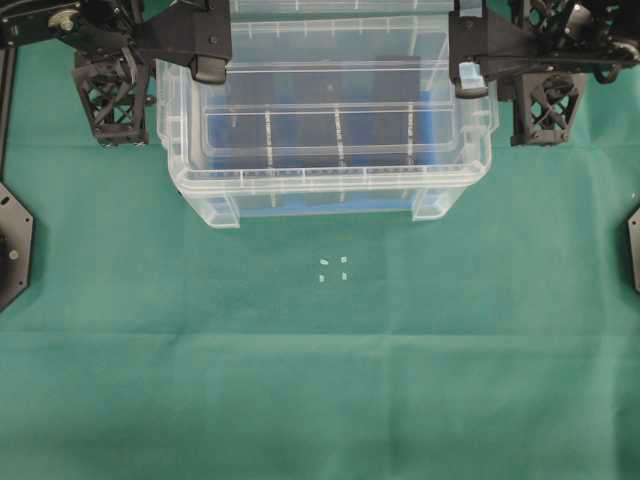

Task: Clamp the lid of the box with both arms, then lift and open it.
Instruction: 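Lift the clear lid upward off the box with both grippers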

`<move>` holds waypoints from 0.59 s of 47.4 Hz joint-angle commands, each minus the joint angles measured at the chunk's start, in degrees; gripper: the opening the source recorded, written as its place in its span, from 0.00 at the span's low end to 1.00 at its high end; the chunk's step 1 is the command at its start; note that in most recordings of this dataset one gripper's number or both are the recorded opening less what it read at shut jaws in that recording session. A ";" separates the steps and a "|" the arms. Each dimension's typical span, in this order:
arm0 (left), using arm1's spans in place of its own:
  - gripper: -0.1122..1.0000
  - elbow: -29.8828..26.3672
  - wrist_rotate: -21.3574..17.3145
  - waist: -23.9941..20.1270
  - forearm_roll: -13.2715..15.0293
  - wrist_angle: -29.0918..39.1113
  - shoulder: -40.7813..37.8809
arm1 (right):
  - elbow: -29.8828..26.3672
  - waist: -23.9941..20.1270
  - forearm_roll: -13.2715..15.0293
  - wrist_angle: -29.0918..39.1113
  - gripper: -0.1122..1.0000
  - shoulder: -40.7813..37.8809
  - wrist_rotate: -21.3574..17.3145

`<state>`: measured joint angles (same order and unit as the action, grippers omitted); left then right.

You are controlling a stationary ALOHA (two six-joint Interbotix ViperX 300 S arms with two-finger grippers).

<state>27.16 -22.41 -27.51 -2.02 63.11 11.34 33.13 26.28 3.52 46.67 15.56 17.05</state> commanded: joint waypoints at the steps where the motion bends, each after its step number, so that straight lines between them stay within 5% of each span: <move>1: 0.11 -4.48 0.70 2.55 0.70 -1.05 0.53 | -6.06 -2.55 -0.44 -0.79 0.10 0.88 -1.14; 28: 0.12 -6.50 0.70 2.64 0.70 1.14 0.62 | -9.49 -2.55 -0.44 2.81 0.10 0.88 -1.14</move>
<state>25.93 -22.41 -27.51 -2.02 65.74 11.34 29.00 26.28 3.78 50.98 15.91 17.14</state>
